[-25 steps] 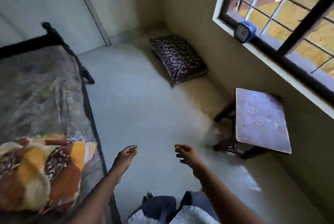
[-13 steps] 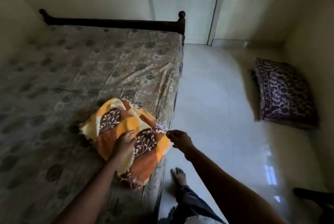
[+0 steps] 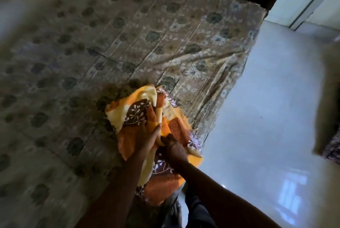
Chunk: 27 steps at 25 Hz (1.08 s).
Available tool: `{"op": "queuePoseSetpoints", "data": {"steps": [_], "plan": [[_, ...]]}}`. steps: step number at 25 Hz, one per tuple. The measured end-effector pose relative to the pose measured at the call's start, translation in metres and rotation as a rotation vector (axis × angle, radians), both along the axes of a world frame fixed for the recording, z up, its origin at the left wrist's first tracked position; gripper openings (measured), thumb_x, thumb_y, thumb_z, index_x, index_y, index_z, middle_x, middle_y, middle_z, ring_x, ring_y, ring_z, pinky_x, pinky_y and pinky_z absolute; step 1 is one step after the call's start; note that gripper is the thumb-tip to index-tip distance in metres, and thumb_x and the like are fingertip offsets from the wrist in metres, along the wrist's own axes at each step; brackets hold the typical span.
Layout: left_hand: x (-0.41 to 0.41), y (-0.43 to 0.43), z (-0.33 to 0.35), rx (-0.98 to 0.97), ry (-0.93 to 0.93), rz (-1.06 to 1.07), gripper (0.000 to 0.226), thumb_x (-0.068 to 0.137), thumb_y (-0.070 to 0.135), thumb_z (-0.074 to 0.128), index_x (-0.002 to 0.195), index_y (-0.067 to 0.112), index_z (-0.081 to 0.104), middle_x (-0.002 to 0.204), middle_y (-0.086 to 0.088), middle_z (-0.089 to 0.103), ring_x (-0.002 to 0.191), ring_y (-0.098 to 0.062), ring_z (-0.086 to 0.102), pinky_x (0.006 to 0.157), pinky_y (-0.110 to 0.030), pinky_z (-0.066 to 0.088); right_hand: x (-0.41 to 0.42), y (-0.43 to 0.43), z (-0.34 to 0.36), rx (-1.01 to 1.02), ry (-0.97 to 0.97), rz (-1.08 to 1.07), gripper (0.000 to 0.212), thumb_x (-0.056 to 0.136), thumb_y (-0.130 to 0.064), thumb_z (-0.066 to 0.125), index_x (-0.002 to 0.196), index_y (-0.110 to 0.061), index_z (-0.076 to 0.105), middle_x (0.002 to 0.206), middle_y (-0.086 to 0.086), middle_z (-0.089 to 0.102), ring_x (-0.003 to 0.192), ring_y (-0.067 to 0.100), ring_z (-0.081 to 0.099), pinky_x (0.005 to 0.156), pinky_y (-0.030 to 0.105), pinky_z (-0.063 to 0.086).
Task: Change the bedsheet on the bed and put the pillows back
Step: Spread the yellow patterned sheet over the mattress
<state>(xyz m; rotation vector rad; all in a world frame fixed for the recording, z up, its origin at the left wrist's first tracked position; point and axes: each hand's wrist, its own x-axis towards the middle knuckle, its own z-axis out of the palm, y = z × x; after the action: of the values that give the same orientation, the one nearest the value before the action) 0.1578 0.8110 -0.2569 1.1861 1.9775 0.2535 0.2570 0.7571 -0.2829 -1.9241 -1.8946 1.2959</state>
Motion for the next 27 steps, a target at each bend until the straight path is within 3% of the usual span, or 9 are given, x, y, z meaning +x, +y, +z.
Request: {"op": "queuePoseSetpoints", "data": {"steps": [2,4,7,10,15,17,20,24,27], "plan": [[-0.006,0.009,0.002,0.072,0.071,0.039,0.083,0.079,0.030,0.071,0.146,0.015,0.025,0.147,-0.013,0.035,0.133,-0.032,0.036,0.108,-0.038,0.030,-0.013,-0.009,0.007,0.252,-0.018,0.234,0.056,0.070,-0.020,0.075,0.121,-0.016,0.053,0.104,0.011,0.060,0.083,0.030,0.065,0.063,0.032,0.052],[-0.025,0.015,-0.002,0.157,0.180,0.044,0.077,0.075,0.022,0.073,0.142,0.016,0.037,0.140,-0.013,0.047,0.126,-0.033,0.045,0.104,-0.037,0.034,-0.012,-0.014,0.001,0.348,-0.005,0.258,0.062,0.059,-0.024,0.082,0.115,-0.019,0.055,0.088,0.006,0.063,0.068,0.023,0.066,0.045,0.023,0.047],[-0.046,0.012,-0.003,0.143,0.138,0.209,0.048,0.079,0.020,0.069,0.124,0.005,0.057,0.120,-0.019,0.062,0.111,-0.034,0.056,0.095,-0.037,0.041,0.001,-0.006,0.005,0.270,0.023,0.229,0.050,0.082,-0.032,0.064,0.130,-0.023,0.053,0.116,0.008,0.057,0.107,0.025,0.056,0.075,0.036,0.050],[-0.054,0.005,-0.004,0.157,0.017,0.230,0.049,0.078,0.018,0.072,0.122,0.001,0.057,0.112,-0.021,0.064,0.105,-0.033,0.059,0.093,-0.039,0.046,0.013,-0.001,0.016,0.166,0.186,0.048,0.055,0.080,-0.050,0.063,0.128,-0.023,0.056,0.118,0.005,0.057,0.107,0.023,0.056,0.084,0.041,0.050],[-0.061,-0.009,0.002,0.254,-0.145,0.225,0.044,0.074,0.019,0.073,0.110,-0.003,0.062,0.098,-0.015,0.062,0.097,-0.024,0.058,0.081,-0.032,0.044,0.023,0.062,0.044,0.102,0.252,-0.320,0.073,0.077,-0.043,0.071,0.139,-0.017,0.040,0.140,0.010,0.042,0.129,0.023,0.040,0.107,0.037,0.036],[-0.061,-0.010,0.002,0.194,-0.179,0.167,0.047,0.073,0.028,0.071,0.108,-0.003,0.060,0.094,-0.012,0.058,0.098,-0.028,0.060,0.078,-0.035,0.046,0.012,0.094,0.048,0.008,0.284,-0.363,0.075,0.078,-0.044,0.070,0.140,-0.017,0.038,0.142,0.012,0.041,0.133,0.025,0.038,0.108,0.035,0.033],[-0.061,-0.005,0.006,0.018,-0.399,0.165,0.063,0.083,0.021,0.068,0.137,0.011,0.038,0.123,-0.007,0.050,0.113,-0.021,0.052,0.087,-0.039,0.050,-0.003,0.118,0.045,0.119,0.183,-0.468,0.053,0.081,-0.026,0.069,0.130,-0.012,0.052,0.128,0.017,0.053,0.120,0.029,0.050,0.098,0.030,0.038],[-0.067,0.016,0.005,0.238,-0.236,-0.007,0.059,0.080,0.040,0.066,0.130,0.012,0.050,0.129,-0.010,0.056,0.116,-0.024,0.056,0.097,-0.037,0.045,0.002,0.106,0.047,0.204,0.293,-0.469,0.029,0.080,-0.011,0.069,0.109,-0.010,0.068,0.101,0.012,0.069,0.089,0.022,0.065,0.085,0.034,0.051],[-0.060,0.020,0.006,0.252,-0.164,-0.045,0.034,0.089,0.018,0.061,0.121,0.007,0.058,0.123,-0.011,0.061,0.113,-0.023,0.057,0.087,-0.023,0.042,0.010,0.082,0.035,0.018,0.231,-0.320,0.047,0.080,-0.017,0.071,0.125,-0.012,0.057,0.117,0.011,0.064,0.103,0.023,0.062,0.091,0.030,0.047]]}}
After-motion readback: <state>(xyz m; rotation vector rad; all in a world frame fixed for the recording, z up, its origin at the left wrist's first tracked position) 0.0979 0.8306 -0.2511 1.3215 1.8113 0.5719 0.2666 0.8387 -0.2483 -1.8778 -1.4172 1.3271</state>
